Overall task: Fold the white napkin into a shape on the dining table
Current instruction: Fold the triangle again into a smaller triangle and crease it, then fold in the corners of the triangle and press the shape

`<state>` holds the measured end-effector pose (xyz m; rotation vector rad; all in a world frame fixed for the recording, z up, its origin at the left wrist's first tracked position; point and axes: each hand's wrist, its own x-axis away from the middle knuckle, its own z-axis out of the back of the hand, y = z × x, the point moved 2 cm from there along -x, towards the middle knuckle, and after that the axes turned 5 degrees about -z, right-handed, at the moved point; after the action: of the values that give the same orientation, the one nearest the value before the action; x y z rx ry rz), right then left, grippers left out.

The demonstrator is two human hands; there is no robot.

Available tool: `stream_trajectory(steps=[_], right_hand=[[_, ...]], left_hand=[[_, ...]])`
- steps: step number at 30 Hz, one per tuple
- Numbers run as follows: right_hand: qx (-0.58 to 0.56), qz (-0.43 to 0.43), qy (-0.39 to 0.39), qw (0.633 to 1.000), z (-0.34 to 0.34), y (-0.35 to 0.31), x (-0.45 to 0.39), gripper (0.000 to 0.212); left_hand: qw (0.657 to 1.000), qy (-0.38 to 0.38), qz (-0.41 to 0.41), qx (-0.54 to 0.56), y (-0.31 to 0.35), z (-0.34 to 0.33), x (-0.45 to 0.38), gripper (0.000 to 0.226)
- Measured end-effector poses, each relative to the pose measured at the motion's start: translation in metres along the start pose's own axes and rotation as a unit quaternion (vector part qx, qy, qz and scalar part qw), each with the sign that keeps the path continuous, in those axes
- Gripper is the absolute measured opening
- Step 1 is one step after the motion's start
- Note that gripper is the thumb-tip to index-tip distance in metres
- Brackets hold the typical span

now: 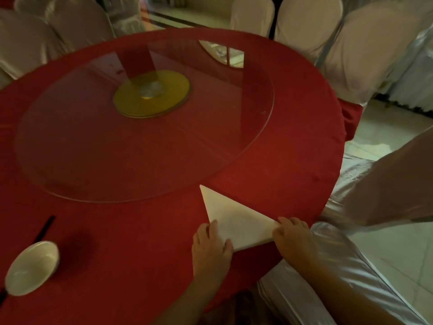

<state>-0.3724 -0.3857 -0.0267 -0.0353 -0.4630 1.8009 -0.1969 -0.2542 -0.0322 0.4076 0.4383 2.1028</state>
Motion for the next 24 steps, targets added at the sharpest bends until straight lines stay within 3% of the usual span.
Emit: stream_trajectory(steps=[2, 4, 6, 9, 12, 17, 19, 22, 24], right_hand=[[0.014, -0.016, -0.051, 0.998, 0.004, -0.003, -0.006, 0.034], [-0.056, -0.092, -0.099, 0.989, 0.01, -0.005, -0.013, 0.025], [-0.118, -0.141, -0.119, 0.976, 0.014, -0.005, -0.018, 0.017], [-0.131, -0.177, -0.164, 0.962, 0.016, -0.004, -0.023, 0.021], [-0.146, -0.197, -0.17, 0.954, 0.013, -0.001, -0.021, 0.023], [-0.175, -0.194, -0.167, 0.951, 0.012, 0.002, -0.007, 0.02], [-0.233, -0.217, -0.195, 0.928, 0.005, 0.001, 0.004, 0.017], [-0.359, -0.313, -0.232, 0.848, -0.012, -0.007, 0.028, 0.013], [-0.376, -0.332, -0.24, 0.831, -0.024, -0.012, 0.043, 0.013]], left_hand=[[0.99, 0.001, 0.108, 0.095, 0.0, 0.003, 0.005, 0.054], [0.975, -0.032, 0.163, 0.145, -0.001, 0.004, 0.005, 0.04], [0.967, -0.069, 0.182, 0.163, -0.003, 0.005, 0.003, 0.029], [0.95, -0.095, 0.221, 0.199, -0.005, 0.005, -0.003, 0.027], [0.929, -0.083, 0.259, 0.249, -0.003, 0.006, -0.007, 0.023], [0.918, -0.034, 0.253, 0.304, -0.004, 0.008, -0.006, 0.01], [0.907, -0.007, 0.252, 0.336, -0.01, 0.011, -0.006, 0.008], [0.885, 0.046, 0.272, 0.376, -0.026, 0.016, -0.005, 0.016], [0.873, 0.07, 0.284, 0.39, -0.039, 0.02, -0.004, 0.019]])
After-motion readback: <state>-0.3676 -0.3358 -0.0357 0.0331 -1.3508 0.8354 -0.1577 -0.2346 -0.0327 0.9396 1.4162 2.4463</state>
